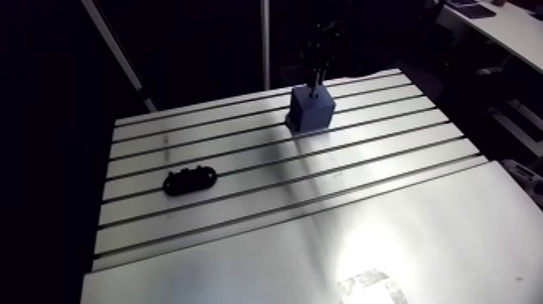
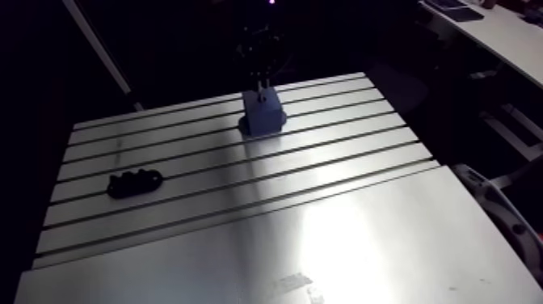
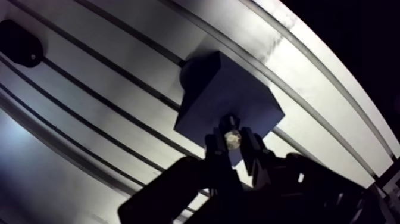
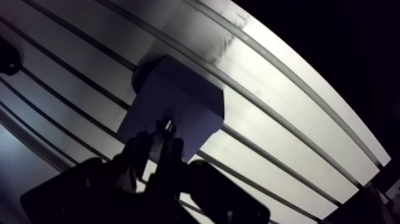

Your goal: Pick up the M10 bolt and insert it into the hex recess until seated.

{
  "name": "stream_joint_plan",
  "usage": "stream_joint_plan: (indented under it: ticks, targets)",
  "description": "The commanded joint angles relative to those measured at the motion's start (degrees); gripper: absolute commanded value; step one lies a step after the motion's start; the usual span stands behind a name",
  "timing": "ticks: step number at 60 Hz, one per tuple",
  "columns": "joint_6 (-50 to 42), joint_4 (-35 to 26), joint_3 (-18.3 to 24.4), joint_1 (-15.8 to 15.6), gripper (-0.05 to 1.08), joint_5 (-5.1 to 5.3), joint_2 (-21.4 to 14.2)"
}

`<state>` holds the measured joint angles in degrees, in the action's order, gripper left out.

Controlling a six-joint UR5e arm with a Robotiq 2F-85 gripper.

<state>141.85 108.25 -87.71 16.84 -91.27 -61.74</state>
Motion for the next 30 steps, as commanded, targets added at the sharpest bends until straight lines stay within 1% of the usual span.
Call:
stream_joint_plan:
  ticks: [1,2,3,4,5,6,7,8,9,10,11,12,13,18,27,30]
  targets:
    - [0.0,0.0,-0.2,-0.2,1.03,0.0,0.2]
    - [-0.1,0.0,-0.2,-0.3,0.98,0.0,0.2]
    - [-0.1,0.0,-0.2,-0.3,0.98,0.0,0.2]
    - [-0.1,0.0,-0.2,-0.4,0.85,0.15,0.2]
    - [-0.1,0.0,-0.2,-0.4,0.85,0.15,0.2]
    - [-0.1,0.0,-0.3,-0.5,0.63,0.1,0.2]
    - [-0.1,0.0,-0.3,-0.5,0.63,0.1,0.2]
    - [0.0,0.0,-0.4,-0.6,0.43,0.09,0.1]
    - [0.0,0.1,-0.5,-0.6,0.31,0.09,0.1]
    - [0.0,0.1,-0.5,-0.6,0.31,0.09,0.1]
    - [0.1,0.1,-0.6,-0.6,0.19,0.09,0.1]
    - [0.1,0.1,-0.6,-0.6,0.19,0.09,0.1]
    - [0.1,0.1,-0.7,-0.7,0.12,0.09,0.1]
    - [0.0,0.2,-1.0,-0.7,0.08,0.0,0.0]
    - [-0.4,0.3,-0.7,-0.8,0.08,-0.09,0.0]
    - [-0.8,0.9,-0.7,-0.8,0.08,0.07,-0.2]
